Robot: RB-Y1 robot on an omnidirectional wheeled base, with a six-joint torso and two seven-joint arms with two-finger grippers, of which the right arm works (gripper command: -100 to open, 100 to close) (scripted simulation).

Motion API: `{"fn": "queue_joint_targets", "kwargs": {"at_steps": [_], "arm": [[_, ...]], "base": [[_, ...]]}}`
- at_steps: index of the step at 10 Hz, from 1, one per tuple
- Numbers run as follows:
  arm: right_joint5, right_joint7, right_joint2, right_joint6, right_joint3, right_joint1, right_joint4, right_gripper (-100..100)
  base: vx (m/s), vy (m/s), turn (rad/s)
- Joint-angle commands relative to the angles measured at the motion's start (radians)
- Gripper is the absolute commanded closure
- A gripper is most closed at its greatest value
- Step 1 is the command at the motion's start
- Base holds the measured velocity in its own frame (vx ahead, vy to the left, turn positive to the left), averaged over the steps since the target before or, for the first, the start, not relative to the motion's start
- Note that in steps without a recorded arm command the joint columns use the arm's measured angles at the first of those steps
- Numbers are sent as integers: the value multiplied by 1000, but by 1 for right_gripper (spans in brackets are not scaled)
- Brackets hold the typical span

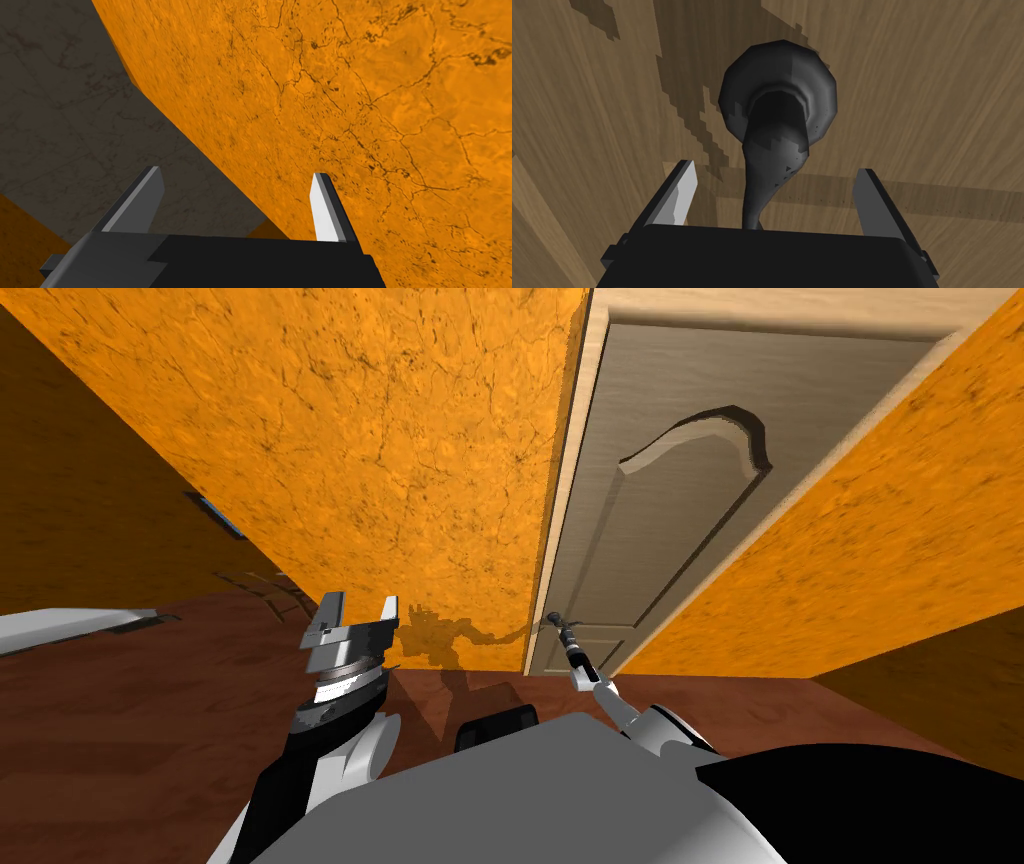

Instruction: Pull the door open

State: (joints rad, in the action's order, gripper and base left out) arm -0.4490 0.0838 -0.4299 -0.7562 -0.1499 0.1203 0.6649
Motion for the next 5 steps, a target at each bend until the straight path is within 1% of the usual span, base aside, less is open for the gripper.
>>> {"fn": "queue_joint_targets", "kwargs": {"at_steps": [1, 2, 3, 4, 5], "arm": [[-8, 32, -32, -21, 7, -11, -22, -100], [-8, 32, -32, -21, 7, -11, -22, -100], [-8, 32, -32, -21, 7, -11, -22, -100], [-9, 27, -31, -14, 8, -16, -10, -100], [-9, 27, -31, -14, 8, -16, -10, 100]], "base": [[188, -4, 127], [136, -11, 39], [38, -5, -15], [10, -1, -2], [0, 0, 0]]}}
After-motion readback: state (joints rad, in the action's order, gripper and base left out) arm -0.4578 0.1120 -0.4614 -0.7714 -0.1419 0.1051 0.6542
